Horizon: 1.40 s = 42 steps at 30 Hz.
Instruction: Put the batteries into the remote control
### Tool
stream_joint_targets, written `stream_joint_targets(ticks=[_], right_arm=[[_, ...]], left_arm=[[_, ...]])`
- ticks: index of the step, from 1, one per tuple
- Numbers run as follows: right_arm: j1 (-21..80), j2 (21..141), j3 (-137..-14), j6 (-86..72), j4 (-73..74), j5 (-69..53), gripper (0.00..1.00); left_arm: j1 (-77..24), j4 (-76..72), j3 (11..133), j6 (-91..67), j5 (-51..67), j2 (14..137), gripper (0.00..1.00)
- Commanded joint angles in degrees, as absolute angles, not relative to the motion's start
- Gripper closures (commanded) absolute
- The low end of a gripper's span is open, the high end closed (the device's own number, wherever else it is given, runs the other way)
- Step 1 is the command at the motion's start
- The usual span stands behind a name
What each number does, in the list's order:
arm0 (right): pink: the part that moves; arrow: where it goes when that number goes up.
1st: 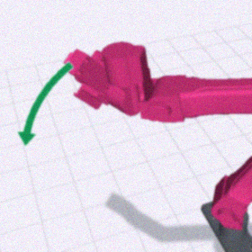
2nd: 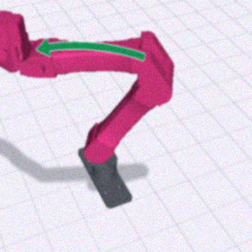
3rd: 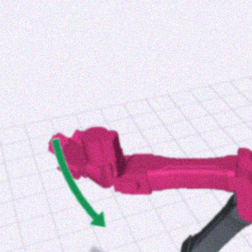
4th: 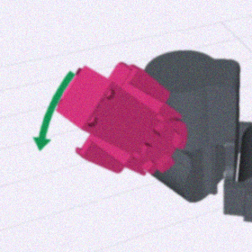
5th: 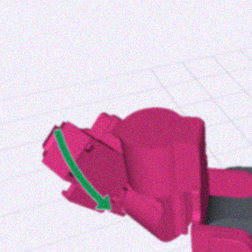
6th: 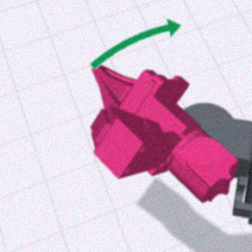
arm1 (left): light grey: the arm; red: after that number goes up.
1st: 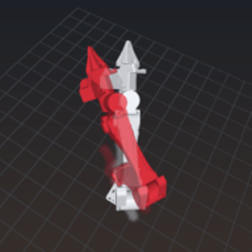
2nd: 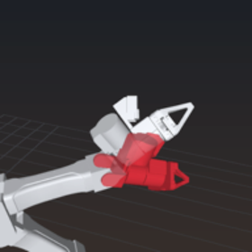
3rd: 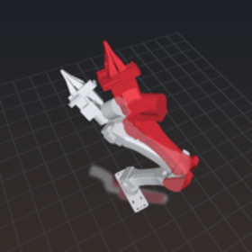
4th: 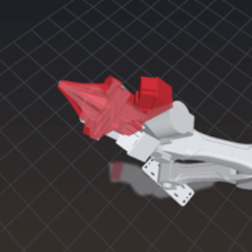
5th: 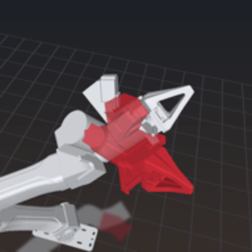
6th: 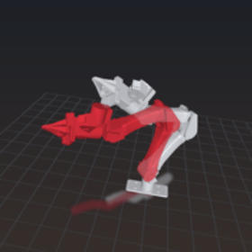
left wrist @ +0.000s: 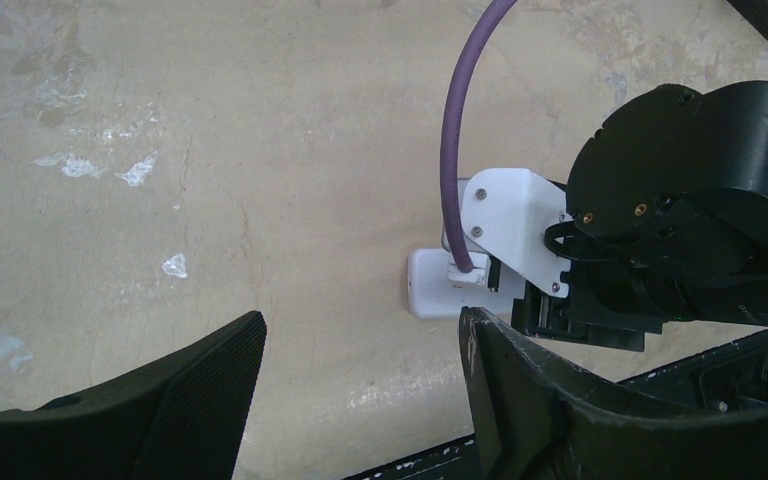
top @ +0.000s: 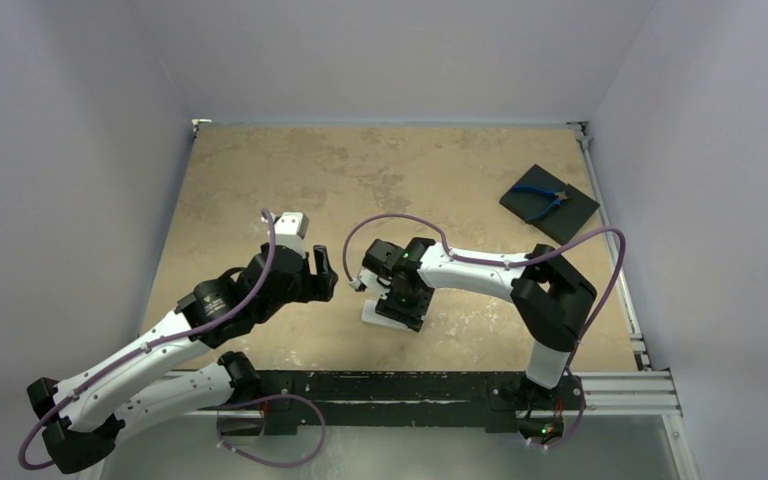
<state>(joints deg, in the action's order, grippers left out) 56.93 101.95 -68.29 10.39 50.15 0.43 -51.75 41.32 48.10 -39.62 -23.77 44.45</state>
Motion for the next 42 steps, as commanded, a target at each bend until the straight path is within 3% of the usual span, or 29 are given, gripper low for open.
stream_joint_targets(ticks=[1, 42], right_arm=[[56.9, 100.9, -70.1, 13.0, 50.3, 0.4, 0.81], [59.4, 105.5, -74.6, 16.5, 55.5, 1.6, 0.83]], left_arm=[[-51.5, 40.2, 48.1, -38.7, -23.8, 44.4, 0.29], [-51.5, 40.1, 48.0, -38.5, -23.3, 42.5, 0.29]])
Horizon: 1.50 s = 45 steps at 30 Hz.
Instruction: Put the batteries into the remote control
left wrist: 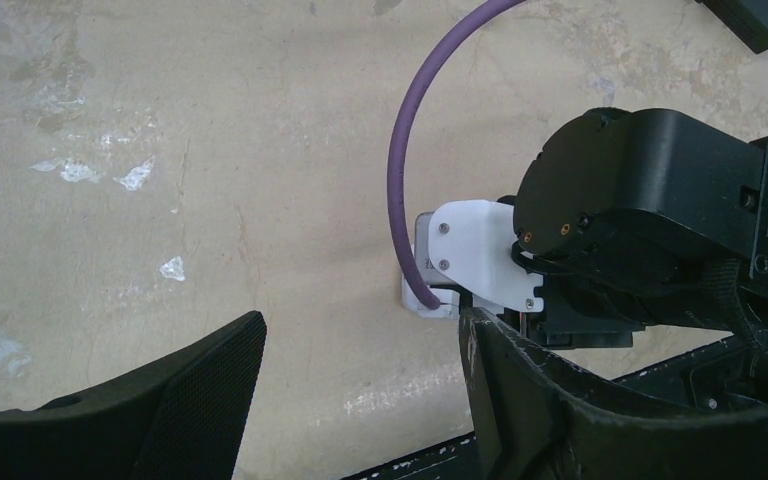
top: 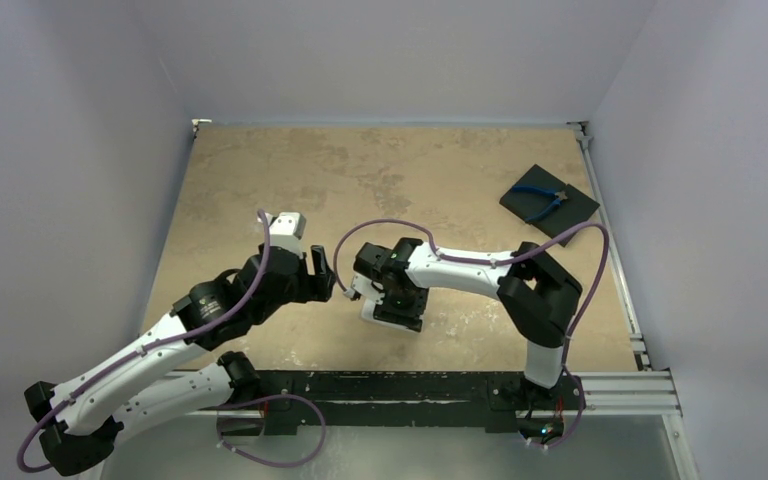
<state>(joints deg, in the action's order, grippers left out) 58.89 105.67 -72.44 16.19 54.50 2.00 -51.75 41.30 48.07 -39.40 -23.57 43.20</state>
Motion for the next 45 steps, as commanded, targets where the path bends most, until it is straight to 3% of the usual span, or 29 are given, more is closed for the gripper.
stream_joint_targets(ticks=[1, 45], right_arm=[[59.4, 105.5, -74.7, 16.4, 55.6, 1.5, 0.83], [59.9, 107.6, -78.0, 4.7, 55.6, -1.1, 0.89]], left_arm=[[-51.5, 40.1, 48.0, -38.5, -23.2, 42.4, 0.29], [-51.8, 39.9, 47.8, -38.2, -22.5, 40.0, 0.29]])
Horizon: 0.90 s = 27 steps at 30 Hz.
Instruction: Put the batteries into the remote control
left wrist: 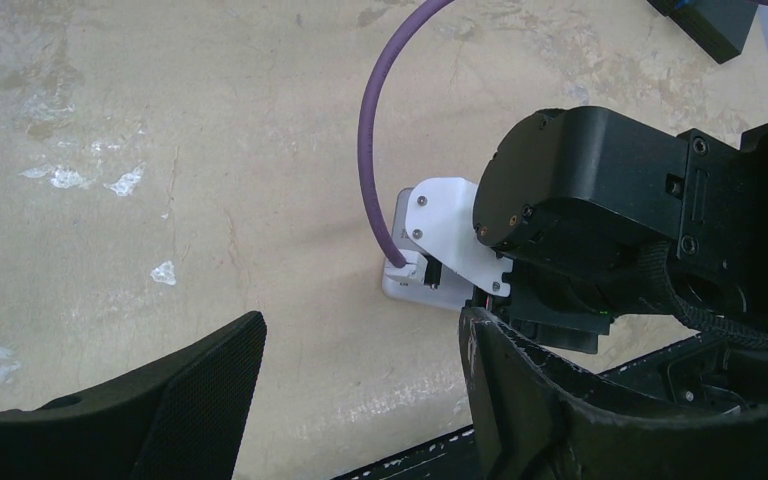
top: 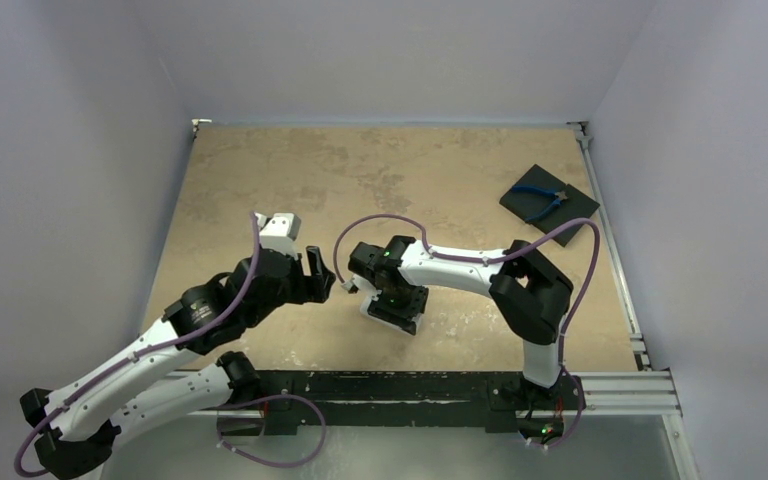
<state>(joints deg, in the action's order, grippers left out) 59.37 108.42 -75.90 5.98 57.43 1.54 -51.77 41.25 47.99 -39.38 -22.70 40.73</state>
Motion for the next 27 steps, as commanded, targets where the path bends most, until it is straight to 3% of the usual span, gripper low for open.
stream_joint_targets(ticks=[1, 27], right_arm=[[59.9, 107.4, -78.0, 4.7, 55.6, -1.1, 0.89], [60.3, 105.3, -78.3, 3.3, 57.0, -0.4, 0.9]], left_arm=[[-51.8, 39.9, 47.8, -38.2, -22.5, 39.9, 0.29], [-52.8, 40.2, 47.8, -38.6, -23.5, 39.3, 0.29]])
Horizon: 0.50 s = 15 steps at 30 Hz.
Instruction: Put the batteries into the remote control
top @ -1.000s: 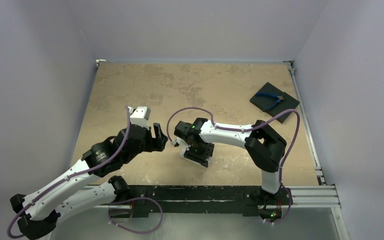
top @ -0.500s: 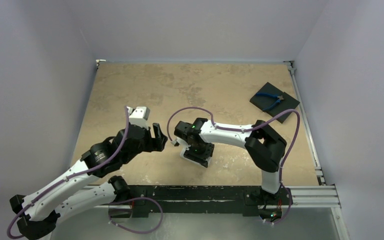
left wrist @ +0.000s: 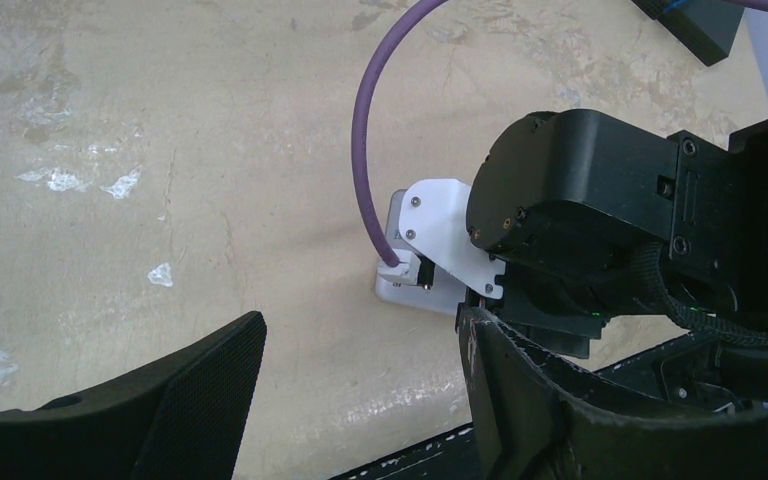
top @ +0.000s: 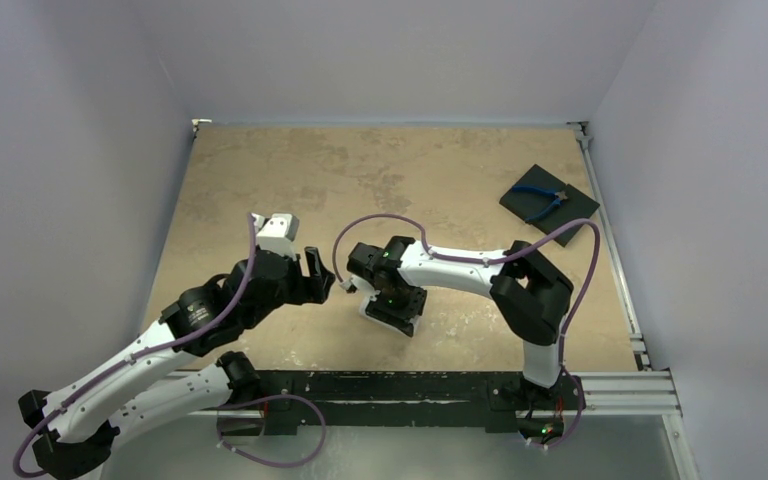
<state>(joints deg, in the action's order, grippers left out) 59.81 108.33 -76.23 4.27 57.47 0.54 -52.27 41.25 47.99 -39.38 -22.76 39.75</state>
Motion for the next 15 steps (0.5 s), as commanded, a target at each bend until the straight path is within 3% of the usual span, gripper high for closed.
stream_joint_targets(ticks=[1, 15], right_arm=[[60.3, 105.1, -78.2, 3.2, 57.0, -0.4, 0.9], [60.3, 107.0, -78.4, 2.3, 54.5, -1.7, 0.88]], left_arm=[[-52.9, 40.2, 47.9, -38.6, -23.5, 39.4, 0.29], [-54.6, 41.0, 48.0, -39.4, -25.2, 39.2, 0.29]])
